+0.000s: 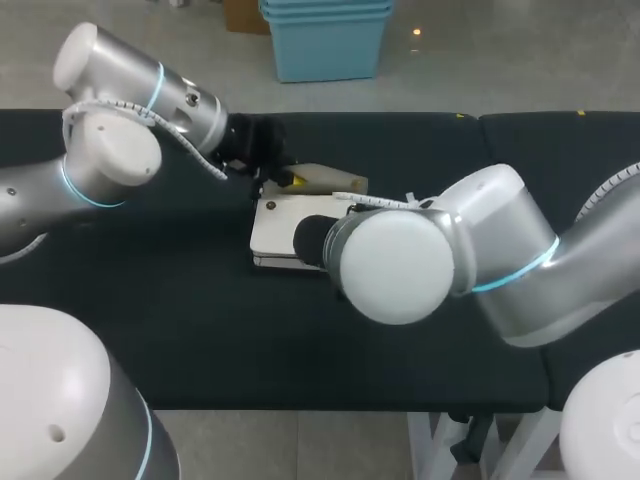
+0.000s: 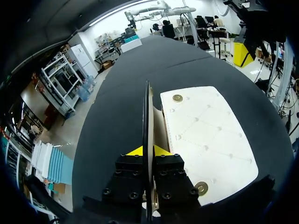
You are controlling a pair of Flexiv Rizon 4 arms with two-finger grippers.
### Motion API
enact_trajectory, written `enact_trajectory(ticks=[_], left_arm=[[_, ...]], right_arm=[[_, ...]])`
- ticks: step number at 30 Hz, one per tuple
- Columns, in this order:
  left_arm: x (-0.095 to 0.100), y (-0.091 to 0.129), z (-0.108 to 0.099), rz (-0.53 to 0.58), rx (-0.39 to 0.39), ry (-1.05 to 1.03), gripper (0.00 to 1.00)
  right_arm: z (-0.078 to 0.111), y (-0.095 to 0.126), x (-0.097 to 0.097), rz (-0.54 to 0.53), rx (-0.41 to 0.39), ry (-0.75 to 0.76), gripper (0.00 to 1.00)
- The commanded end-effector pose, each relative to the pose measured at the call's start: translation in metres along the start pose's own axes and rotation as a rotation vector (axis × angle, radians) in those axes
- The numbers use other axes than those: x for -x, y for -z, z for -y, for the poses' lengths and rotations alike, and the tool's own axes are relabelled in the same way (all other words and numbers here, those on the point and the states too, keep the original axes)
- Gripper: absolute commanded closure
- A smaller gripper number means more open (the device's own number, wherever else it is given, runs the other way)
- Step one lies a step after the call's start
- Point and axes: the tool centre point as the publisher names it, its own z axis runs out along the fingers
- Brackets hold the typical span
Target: Pick up the bag, open it, inspect its contents, close it, and place it on the opposite side
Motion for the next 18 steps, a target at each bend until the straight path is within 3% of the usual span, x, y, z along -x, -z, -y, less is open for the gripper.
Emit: enact_trajectory(ticks=[1, 3, 6, 18], left_arm=[[0.003, -0.006, -0.004, 0.003, -0.001, -0.014, 1.0], [0.003, -0.006, -0.004, 0.004, -0.001, -0.016, 1.0], [0.003, -0.006, -0.004, 0.006, -0.003, -0.021, 1.0], [-0.003, -0.011, -0.009, 0.001, -0.024, -0.023, 1.0]], right_arm=[[-0.001, -0.006, -0.014, 0.047, -0.004, 0.0, 0.82], [-0.002, -0.006, -0.02, 0.039, -0.011, 0.01, 0.65], [-0.003, -0.006, -0.027, 0.02, -0.011, 0.016, 0.58], [-0.018, -0.03, -0.042, -0.001, 0.001, 0.014, 0.54]])
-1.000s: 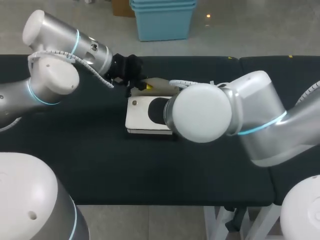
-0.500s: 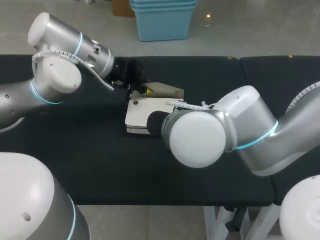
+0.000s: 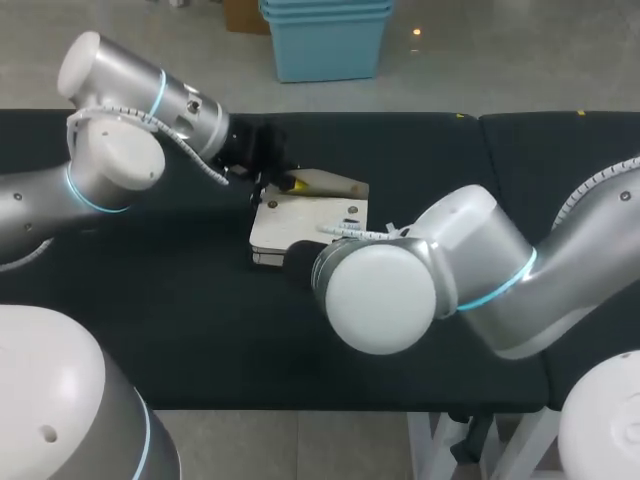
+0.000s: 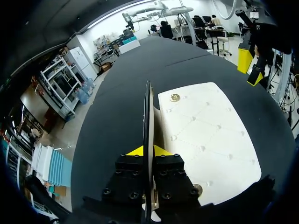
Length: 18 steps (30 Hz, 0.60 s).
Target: Pick up the bag, open it, inspect its contents, close it, and place it on the opposite side
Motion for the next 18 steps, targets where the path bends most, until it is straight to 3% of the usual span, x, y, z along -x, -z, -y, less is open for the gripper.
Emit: enact_trajectory(ticks=[1, 18], left_arm=[[-0.001, -0.002, -0.004, 0.0, -0.011, -0.003, 1.0], [-0.003, -0.003, -0.008, -0.034, -0.029, -0.027, 1.0]], right_arm=[[-0.008, -0.017, -0.007, 0.017, -0.009, -0.003, 0.54], [-0.006, -0.046, 0.003, 0.071, -0.032, 0.039, 0.59]])
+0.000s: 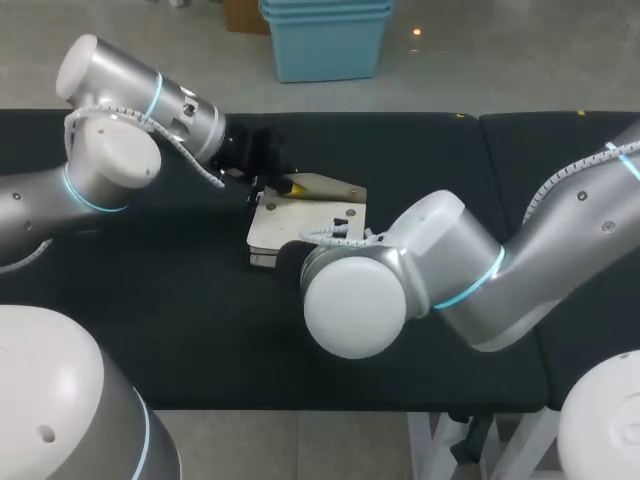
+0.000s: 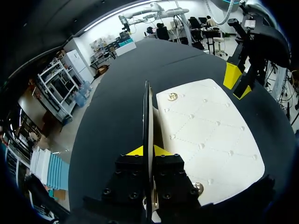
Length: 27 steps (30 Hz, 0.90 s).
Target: Pick up the bag, open it, inspect its contents, close it, and place it on the opposite side
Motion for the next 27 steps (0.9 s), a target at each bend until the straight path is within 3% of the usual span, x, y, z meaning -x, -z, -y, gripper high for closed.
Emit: enact_trajectory(ticks=[1, 14, 20, 27], left_arm=[[0.002, -0.001, -0.002, -0.006, -0.005, -0.004, 1.0], [0.005, -0.005, 0.001, -0.025, -0.005, -0.028, 1.0], [0.006, -0.006, 0.001, -0.031, -0.005, -0.034, 1.0], [0.006, -0.007, 0.001, -0.038, -0.004, -0.039, 1.0]], right_arm=[[-0.002, -0.006, -0.002, 0.02, -0.014, 0.012, 0.6], [0.001, -0.019, 0.005, 0.05, -0.042, 0.052, 0.65], [0.007, -0.025, 0.008, 0.052, -0.059, 0.065, 0.77], [0.01, -0.03, 0.012, 0.062, -0.078, 0.071, 0.77]])
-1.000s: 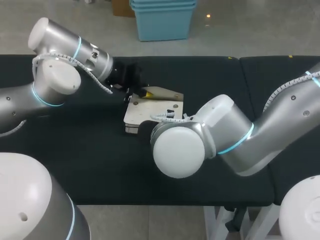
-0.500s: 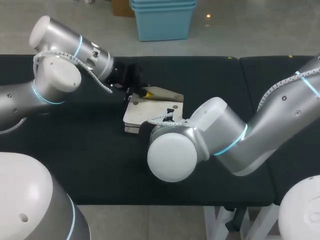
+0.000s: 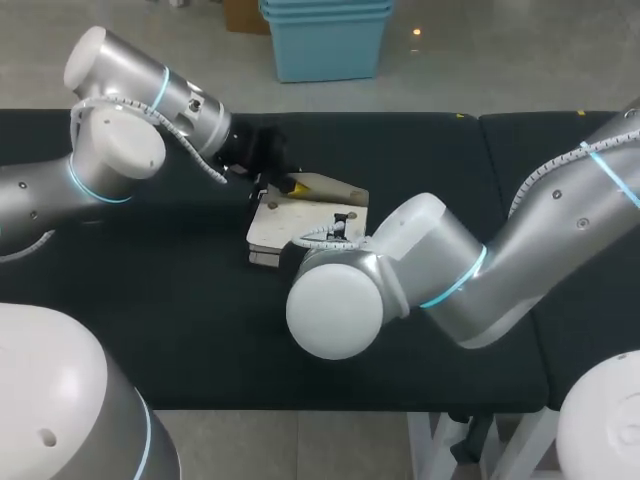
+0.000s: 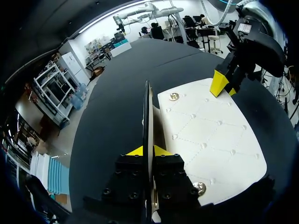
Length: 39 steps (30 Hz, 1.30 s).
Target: Pick up the bag, open it, inspect its contents, close it, and place it on the opposite side
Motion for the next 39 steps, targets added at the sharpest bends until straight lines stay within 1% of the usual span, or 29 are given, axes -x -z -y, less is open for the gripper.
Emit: enact_trajectory(ticks=[1, 3, 4, 5, 12, 16, 21, 24, 27, 31, 32, 33, 34, 37, 38, 39], left_arm=[[0.002, -0.001, -0.001, -0.006, -0.004, -0.004, 1.0], [0.001, -0.002, -0.001, -0.009, -0.004, -0.007, 1.0], [0.0, -0.002, -0.001, -0.01, -0.003, -0.011, 1.0], [0.0, -0.002, 0.0, -0.011, -0.002, -0.013, 1.0], [-0.01, 0.0, 0.0, -0.008, -0.004, -0.048, 1.0], [-0.017, 0.001, -0.001, 0.011, -0.011, -0.089, 1.0], [-0.025, 0.003, -0.001, 0.037, -0.024, -0.146, 1.0], [-0.029, 0.006, 0.002, 0.049, -0.045, -0.185, 1.0], [-0.034, 0.007, 0.007, 0.054, -0.048, -0.234, 1.0], [-0.039, 0.008, 0.01, 0.053, -0.033, -0.259, 1.0], [-0.04, 0.009, 0.01, 0.053, -0.032, -0.259, 0.98], [-0.04, 0.011, 0.011, 0.055, -0.03, -0.254, 0.53], [-0.04, 0.013, 0.011, 0.053, -0.036, -0.244, 0.13], [-0.039, 0.024, 0.014, 0.052, -0.057, -0.207, 0.11], [-0.039, 0.029, 0.016, 0.051, -0.066, -0.202, 0.0], [-0.038, 0.033, 0.017, 0.056, -0.06, -0.182, 0.0]], right_arm=[[-0.003, -0.004, -0.001, 0.009, -0.009, -0.003, 0.79], [-0.003, -0.005, 0.0, 0.014, -0.01, -0.004, 0.82], [-0.003, -0.005, 0.001, 0.02, -0.011, -0.006, 0.88], [-0.004, -0.006, 0.002, 0.021, -0.01, -0.007, 1.0], [-0.002, -0.008, 0.004, 0.036, -0.013, -0.034, 1.0], [0.001, -0.009, 0.005, 0.046, -0.016, -0.07, 1.0], [0.001, -0.009, 0.005, 0.046, -0.016, -0.07, 1.0], [0.001, -0.009, 0.005, 0.046, -0.016, -0.07, 1.0], [0.001, -0.009, 0.005, 0.046, -0.016, -0.07, 1.0], [0.001, -0.009, 0.005, 0.046, -0.016, -0.07, 1.0], [0.001, -0.009, 0.005, 0.046, -0.016, -0.07, 1.0], [0.001, -0.009, 0.005, 0.046, -0.016, -0.07, 1.0], [0.001, -0.009, 0.005, 0.046, -0.016, -0.07, 1.0], [0.001, -0.009, 0.005, 0.046, -0.016, -0.07, 1.0], [0.001, -0.009, 0.005, 0.046, -0.016, -0.07, 1.0], [0.001, -0.009, 0.005, 0.046, -0.016, -0.07, 1.0]])
